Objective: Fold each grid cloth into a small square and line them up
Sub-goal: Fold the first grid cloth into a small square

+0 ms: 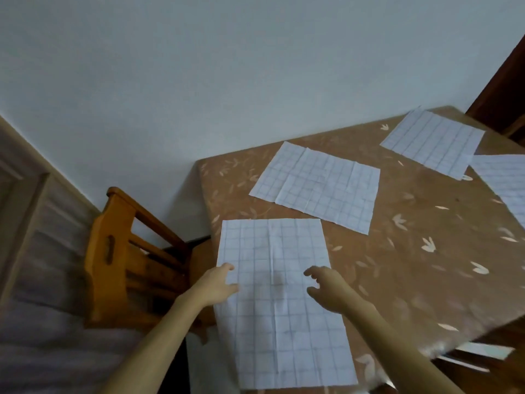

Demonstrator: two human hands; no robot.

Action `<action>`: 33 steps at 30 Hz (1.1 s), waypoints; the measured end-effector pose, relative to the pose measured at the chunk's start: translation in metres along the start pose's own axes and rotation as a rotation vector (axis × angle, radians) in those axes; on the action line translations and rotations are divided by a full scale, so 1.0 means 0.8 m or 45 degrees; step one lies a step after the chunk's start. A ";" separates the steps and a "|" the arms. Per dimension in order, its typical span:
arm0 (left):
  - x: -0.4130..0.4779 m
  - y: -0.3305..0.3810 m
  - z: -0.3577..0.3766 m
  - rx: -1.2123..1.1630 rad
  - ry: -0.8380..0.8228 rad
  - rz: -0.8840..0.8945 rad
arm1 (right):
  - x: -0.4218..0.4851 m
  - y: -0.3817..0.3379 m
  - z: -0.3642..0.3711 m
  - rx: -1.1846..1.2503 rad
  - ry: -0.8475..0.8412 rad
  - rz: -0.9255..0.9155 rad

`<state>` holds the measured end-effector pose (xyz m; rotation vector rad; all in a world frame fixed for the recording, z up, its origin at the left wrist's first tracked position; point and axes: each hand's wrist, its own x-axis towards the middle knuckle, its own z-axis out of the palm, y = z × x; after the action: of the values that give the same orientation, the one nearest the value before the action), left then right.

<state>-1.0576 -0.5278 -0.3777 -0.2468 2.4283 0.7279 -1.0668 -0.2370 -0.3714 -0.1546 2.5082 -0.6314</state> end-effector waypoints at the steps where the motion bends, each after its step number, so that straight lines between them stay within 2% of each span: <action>1: 0.004 -0.008 0.016 -0.023 0.041 0.007 | 0.001 0.008 0.011 0.006 -0.009 0.018; 6: 0.015 -0.041 0.091 -0.076 0.203 -0.104 | 0.000 0.045 0.064 0.020 -0.001 0.068; 11: 0.006 -0.062 0.132 -0.216 0.374 -0.138 | -0.022 0.074 0.109 -0.065 0.180 0.143; 15: -0.007 -0.079 0.157 -0.511 0.257 -0.199 | -0.048 0.087 0.143 0.024 0.304 0.300; 18: -0.013 -0.090 0.171 -0.587 0.083 -0.245 | -0.067 0.096 0.170 -0.090 0.301 0.391; 21: -0.024 -0.099 0.183 -0.653 0.030 -0.237 | -0.082 0.100 0.192 -0.140 0.349 0.453; 24: -0.037 -0.104 0.190 -0.676 0.049 -0.260 | -0.087 0.100 0.203 -0.067 0.378 0.516; 27: -0.052 -0.116 0.194 -0.617 -0.025 -0.226 | -0.090 0.098 0.203 0.150 0.397 0.578; 30: -0.063 -0.134 0.204 -0.473 -0.047 -0.158 | -0.097 0.105 0.202 0.266 0.339 0.525; 33: -0.082 -0.132 0.200 -0.497 -0.014 -0.219 | -0.111 0.114 0.206 0.311 0.291 0.479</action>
<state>-0.8924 -0.5265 -0.4947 -0.5943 2.2033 1.1147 -0.9020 -0.2022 -0.4938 0.4926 2.5474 -0.8228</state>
